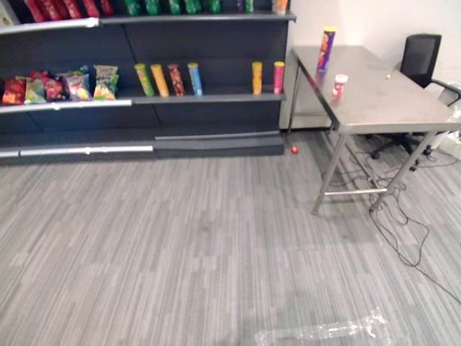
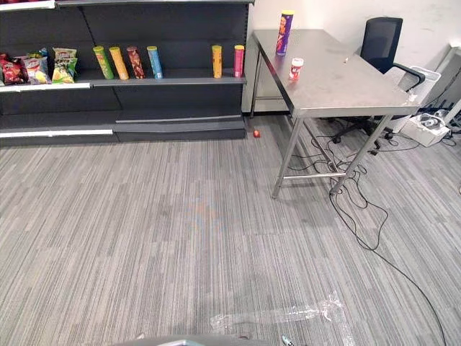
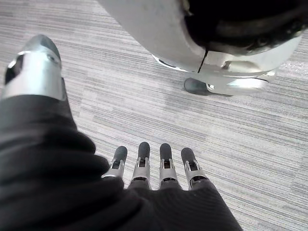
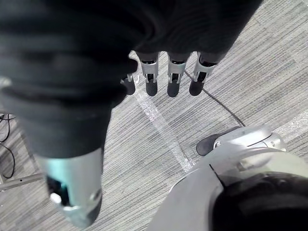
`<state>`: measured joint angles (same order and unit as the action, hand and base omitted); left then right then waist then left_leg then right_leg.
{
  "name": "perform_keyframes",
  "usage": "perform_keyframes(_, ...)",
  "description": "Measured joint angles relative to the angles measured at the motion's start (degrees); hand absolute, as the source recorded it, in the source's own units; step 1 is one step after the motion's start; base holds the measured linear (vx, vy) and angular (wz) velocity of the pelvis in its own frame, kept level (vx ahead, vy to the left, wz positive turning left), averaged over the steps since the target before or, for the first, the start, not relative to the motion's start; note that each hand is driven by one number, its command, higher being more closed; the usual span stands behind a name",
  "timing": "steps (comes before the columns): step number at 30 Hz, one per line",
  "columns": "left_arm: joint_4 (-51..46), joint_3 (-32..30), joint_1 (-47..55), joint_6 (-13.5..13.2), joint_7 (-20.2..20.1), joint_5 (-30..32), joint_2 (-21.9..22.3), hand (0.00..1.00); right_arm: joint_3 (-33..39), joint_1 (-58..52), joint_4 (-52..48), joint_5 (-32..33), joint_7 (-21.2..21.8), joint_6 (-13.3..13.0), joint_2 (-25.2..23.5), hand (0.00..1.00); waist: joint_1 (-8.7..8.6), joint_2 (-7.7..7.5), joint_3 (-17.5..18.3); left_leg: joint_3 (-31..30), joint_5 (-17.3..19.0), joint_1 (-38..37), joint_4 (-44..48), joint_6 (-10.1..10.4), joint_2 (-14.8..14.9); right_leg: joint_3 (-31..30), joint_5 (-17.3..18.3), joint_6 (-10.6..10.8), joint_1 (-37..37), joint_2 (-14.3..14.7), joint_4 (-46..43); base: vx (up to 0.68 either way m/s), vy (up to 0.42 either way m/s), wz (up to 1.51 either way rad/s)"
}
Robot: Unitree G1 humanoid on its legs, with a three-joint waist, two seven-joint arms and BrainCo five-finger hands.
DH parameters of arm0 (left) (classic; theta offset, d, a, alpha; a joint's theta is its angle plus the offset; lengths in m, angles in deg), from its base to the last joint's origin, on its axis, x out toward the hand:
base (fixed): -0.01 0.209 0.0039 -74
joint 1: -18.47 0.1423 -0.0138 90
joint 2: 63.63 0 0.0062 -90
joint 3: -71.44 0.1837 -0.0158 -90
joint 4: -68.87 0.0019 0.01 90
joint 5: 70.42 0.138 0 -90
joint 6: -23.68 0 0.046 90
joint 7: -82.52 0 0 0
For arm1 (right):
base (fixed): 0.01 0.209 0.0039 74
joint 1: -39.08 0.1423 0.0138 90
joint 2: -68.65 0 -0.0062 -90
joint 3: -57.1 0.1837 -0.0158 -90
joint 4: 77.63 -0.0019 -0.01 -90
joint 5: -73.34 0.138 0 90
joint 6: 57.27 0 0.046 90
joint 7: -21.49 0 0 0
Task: Put the gum and the chips on the shelf.
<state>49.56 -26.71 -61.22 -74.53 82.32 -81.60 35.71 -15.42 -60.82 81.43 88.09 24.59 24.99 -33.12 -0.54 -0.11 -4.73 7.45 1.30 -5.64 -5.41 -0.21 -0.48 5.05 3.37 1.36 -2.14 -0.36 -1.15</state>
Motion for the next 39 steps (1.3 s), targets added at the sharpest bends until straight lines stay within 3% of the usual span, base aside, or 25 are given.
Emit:
perform_keyframes(4, -0.1, -0.2, -1.8, 0.0, 0.0, -2.4, -0.1, 0.00, 0.2, 2.6, -0.2, 2.3, 0.0, -0.3, -0.2, 0.00, -0.80, -0.15, -3.8, -1.4, -0.8, 2.3, 0.1, 1.2, 0.3, 1.8, 1.9, -1.0, 3.3, -0.2, -4.3, -0.02, -0.051, 0.22)
perform_keyframes(6, -0.3, -0.9, -2.1, 0.0, -0.1, -4.1, -0.2, 0.00, 0.3, 2.6, -0.2, 3.4, -0.1, -0.5, -0.2, 0.00, -0.82, -0.70, -4.5, -1.7, 3.0, 5.9, 7.4, 2.3, 0.7, 2.4, 4.1, -1.4, 4.2, -0.5, -6.2, -0.02, -0.067, 0.21)
perform_keyframes(7, -1.0, -1.4, -2.1, 0.0, -0.2, -5.2, 0.1, 0.00, 0.3, 2.6, -0.3, 3.4, 0.0, -0.5, -0.3, 0.00, -0.36, -0.55, -5.4, -1.4, 6.9, 9.2, 16.5, 3.3, 2.0, 2.4, 5.4, -1.9, 3.8, -0.1, -7.4, -0.03, -0.072, 0.04)
perform_keyframes(10, -2.4, -1.3, -2.2, 0.0, -0.8, -9.9, 0.2, 0.00, 0.1, 2.5, -0.7, 3.4, 0.0, -0.6, -0.4, 0.00, -0.13, -1.01, -6.8, -0.2, 9.1, 16.8, 35.6, 4.0, 4.3, 2.5, 7.3, -2.7, 1.7, 0.4, -9.2, 0.00, -0.078, 0.06)
perform_keyframes(12, -2.5, -0.9, -2.3, -0.1, -1.0, -11.3, 0.7, 0.00, 0.1, 2.6, -0.8, 3.4, 0.0, -0.6, 0.0, 0.00, -0.01, -0.07, -7.1, -0.1, 10.6, 19.8, 38.0, 3.8, 5.0, 2.6, 8.0, -2.7, 0.4, 0.2, -9.1, 0.09, 0.007, 0.07)
perform_keyframes(14, -3.2, 0.0, -2.4, -0.5, -1.4, -11.3, 0.9, 0.00, 0.1, 2.7, -1.1, 3.4, 0.0, -0.6, 0.3, 0.00, 0.52, 0.40, -7.3, -0.2, 9.7, 23.5, 33.3, 3.8, 5.2, 2.5, 8.5, -2.5, 0.8, -0.7, -9.1, 0.11, 0.097, -0.04)
perform_keyframes(17, -3.7, 0.0, -2.3, -1.0, -1.7, -11.2, 1.7, 0.00, -0.3, 2.9, -2.0, 3.4, -0.1, -0.6, 1.0, 0.00, 0.96, 1.75, -7.6, -1.2, 1.6, 26.7, 15.5, 4.4, 6.7, 0.8, 10.5, -0.4, 0.7, -2.0, -8.9, 0.27, 0.208, -0.19)
perform_keyframes(19, -3.5, -0.1, -2.2, -1.1, -1.6, -11.2, 2.1, 0.00, -1.0, 3.2, -2.0, 3.3, -0.2, -0.6, 1.8, 0.00, 1.16, 3.06, -7.4, -3.0, 0.8, 27.6, 13.1, 4.4, 8.3, -0.9, 11.6, 0.7, 0.4, -1.6, -8.9, 0.33, 0.280, -0.54)
perform_keyframes(20, -3.4, -0.1, -2.3, -1.1, -1.4, -11.2, 2.1, 0.00, -1.1, 3.6, -1.7, 3.2, -0.4, -0.6, 1.9, 0.00, 1.60, 2.57, -7.3, -2.5, -4.5, 27.5, 14.5, 4.4, 8.1, -3.3, 13.3, 1.5, -0.6, -2.8, -8.9, 0.45, 0.376, -0.72)
perform_keyframes(21, -3.5, -0.2, -2.3, -1.2, -1.4, -11.2, 1.8, 0.00, -1.1, 3.6, -1.6, 3.2, -0.4, -0.6, 1.5, 0.00, 1.95, 1.87, -6.8, -2.0, -6.0, 27.3, 15.2, 3.5, 7.1, -4.6, 13.9, 2.2, -0.6, -4.1, -8.9, 0.56, 0.452, -0.82)
perform_keyframes(22, -3.4, -0.2, -2.0, -1.2, -1.3, -11.3, 0.7, 0.00, -1.1, 4.0, -0.9, 3.2, -0.4, -0.6, 1.0, 0.00, 2.34, 0.01, -5.4, 0.2, -4.4, 27.6, 17.3, 1.6, 4.9, -6.2, 14.9, 2.0, -0.4, -7.2, -8.4, 0.39, 0.283, -0.54)
perform_keyframes(24, -3.3, -0.1, -2.6, -1.3, -1.3, -11.3, -0.3, 0.00, -0.2, 4.3, -0.6, 3.1, 0.0, -0.6, -0.1, 0.00, 2.10, -1.64, -4.2, 2.0, -1.6, 28.3, 18.4, -0.1, 2.3, -7.9, 13.3, 2.1, 1.0, -9.5, -10.5, 0.50, 0.280, -0.22)
perform_keyframes(25, -3.1, 0.1, -3.7, -1.2, -1.3, -11.0, -0.5, 0.00, 1.2, 4.2, -0.6, 3.0, 0.0, -0.6, -0.4, 0.00, 1.94, -1.69, -4.1, 2.8, -0.1, 27.9, 19.4, -1.2, 0.9, -9.4, 11.8, 3.5, 2.6, -10.7, -14.6, 0.58, 0.322, -0.03)
perform_keyframes(27, -2.5, 0.7, -4.0, -1.2, -1.3, -10.7, -0.7, 0.00, 3.2, 4.0, -0.6, 2.9, 0.1, -0.4, -0.8, 0.00, 2.00, -1.68, -4.2, 4.1, 1.9, 24.6, 19.6, -3.3, -0.4, -12.3, 9.1, 3.9, 5.7, -11.3, -25.5, 0.45, 0.259, -0.10)
perform_keyframes(28, -2.6, 1.3, -3.9, -1.2, -1.3, -10.3, -0.9, 0.00, 3.8, 3.9, -0.6, 2.9, 0.1, -0.4, -0.8, 0.00, 1.93, -1.65, -4.2, 4.5, 3.5, 21.3, 19.3, -4.1, -0.9, -12.7, 4.5, 4.0, 8.5, -11.4, -34.4, 0.51, 0.246, -0.14)
perform_keyframes(29, -2.5, 2.2, -3.6, -1.2, -1.3, -9.7, -1.2, 0.00, 3.8, 3.9, -0.8, 3.0, 0.3, -0.4, -0.9, 0.00, 1.26, -1.62, -4.2, 4.4, 5.3, 16.9, 18.5, -4.9, -1.6, -11.9, -3.4, 4.1, 10.8, -11.8, -43.3, 0.50, 0.236, -0.11)
perform_keyframes(30, -2.5, 2.4, -3.5, -1.2, -1.3, -9.5, -1.3, 0.00, 3.7, 3.9, -0.8, 3.2, 0.4, -0.5, -0.9, 0.00, 1.04, -1.36, -4.4, 4.2, 5.9, 15.9, 17.9, -4.8, -1.9, -11.4, -4.3, 4.0, 11.1, -11.9, -45.3, 0.48, 0.192, -0.02)
perform_keyframes(31, -2.4, 3.2, -3.3, -1.1, -1.3, -8.4, -1.6, 0.00, 3.8, 4.0, -1.1, 3.8, 0.9, -0.6, -1.1, 0.00, 0.50, -1.35, -4.9, 3.4, 7.7, 10.6, 15.7, -5.7, -2.8, -9.4, -2.5, 2.8, 13.6, -11.8, -53.9, 0.30, 0.087, -0.01)
perform_keyframes(34, -2.2, 3.8, -3.1, -1.1, -1.3, -7.5, -1.6, 0.00, 2.2, 3.5, -2.2, 5.5, 1.2, -0.9, -1.0, 0.00, -0.23, -0.86, -5.2, 2.6, 9.4, 3.6, 12.6, -6.0, -2.9, -3.6, 5.3, 1.7, 17.7, -10.1, -58.4, 0.32, 0.034, 0.09)
perform_keyframes(36, -0.6, 2.9, -3.6, -1.0, -1.4, -6.1, -1.4, 0.00, 1.7, 3.4, -3.3, 6.7, 1.6, -1.5, -1.3, 0.00, -1.19, -0.59, -5.4, 1.3, 11.2, -0.1, 11.3, -5.8, -2.4, 1.9, 8.8, 0.3, 22.0, -7.9, -49.9, 0.43, -0.054, 0.31)
perform_keyframes(38, -0.6, 1.2, -4.3, -1.0, -1.3, -6.0, -0.4, 0.00, 1.7, 3.2, -3.3, 7.6, 1.9, -1.7, -0.8, 0.00, -1.02, 0.39, -6.0, 1.0, 12.5, -2.2, 11.2, -4.9, -1.1, 3.3, 8.5, 0.6, 23.6, -5.6, -39.8, 0.38, -0.069, 0.21)
perform_keyframes(39, -0.6, 0.4, -4.2, -1.0, -1.3, -6.0, 0.3, 0.00, 1.9, 2.9, -3.4, 8.2, 1.8, -1.8, -0.8, 0.00, -1.03, 1.34, -6.4, 0.1, 13.8, -4.0, 11.2, -4.1, 0.1, 4.3, 7.3, 1.8, 24.2, -4.1, -30.3, 0.50, -0.092, 0.20)
